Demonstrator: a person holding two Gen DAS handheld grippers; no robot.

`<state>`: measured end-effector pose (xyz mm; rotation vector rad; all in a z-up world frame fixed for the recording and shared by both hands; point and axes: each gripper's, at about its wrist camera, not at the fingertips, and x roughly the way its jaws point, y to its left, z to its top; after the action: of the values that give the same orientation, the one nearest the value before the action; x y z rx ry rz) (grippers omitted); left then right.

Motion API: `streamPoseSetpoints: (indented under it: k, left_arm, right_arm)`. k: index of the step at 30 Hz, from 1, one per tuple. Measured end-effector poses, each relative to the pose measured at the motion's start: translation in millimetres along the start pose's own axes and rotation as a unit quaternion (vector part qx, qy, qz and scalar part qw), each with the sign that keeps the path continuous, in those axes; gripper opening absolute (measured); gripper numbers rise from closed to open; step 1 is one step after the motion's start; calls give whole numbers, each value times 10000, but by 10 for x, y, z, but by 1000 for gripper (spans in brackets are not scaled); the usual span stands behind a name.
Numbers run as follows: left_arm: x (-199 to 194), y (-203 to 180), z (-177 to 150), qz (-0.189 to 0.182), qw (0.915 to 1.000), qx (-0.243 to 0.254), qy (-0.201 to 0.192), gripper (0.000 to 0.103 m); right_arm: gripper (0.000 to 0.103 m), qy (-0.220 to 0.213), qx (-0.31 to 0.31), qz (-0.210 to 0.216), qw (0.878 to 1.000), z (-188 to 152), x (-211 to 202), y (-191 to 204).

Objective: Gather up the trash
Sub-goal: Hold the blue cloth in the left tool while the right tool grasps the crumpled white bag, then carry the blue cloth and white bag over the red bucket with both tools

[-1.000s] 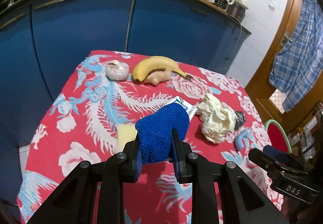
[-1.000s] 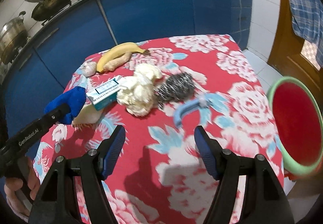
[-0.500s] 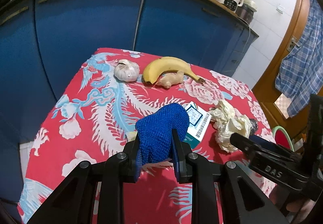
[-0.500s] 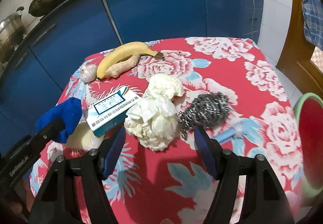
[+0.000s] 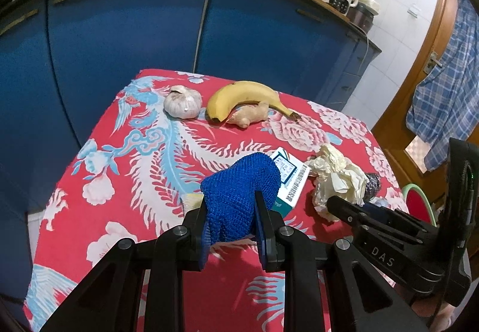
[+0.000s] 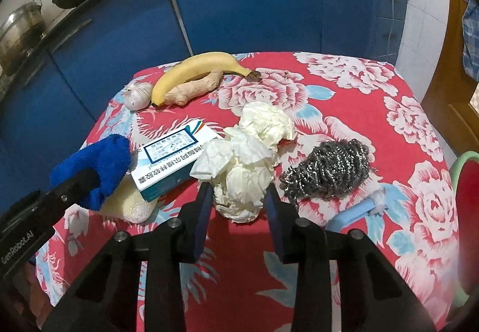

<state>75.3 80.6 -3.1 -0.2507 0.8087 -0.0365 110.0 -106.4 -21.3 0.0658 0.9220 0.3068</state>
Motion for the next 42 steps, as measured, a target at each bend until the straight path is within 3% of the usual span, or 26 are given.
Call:
streamPoseSetpoints:
  k: [21,42]
  left_arm:
    - [-249,-392,-43,-188,9989,383,-186,25]
    - [-397,-1091,-57,-666,9927,986,-204,25]
  right_arm:
    - [38,-557,120,42,9984,-185,-839,-121]
    - [38,-927,700,-471,9921,-451,-1414,-748]
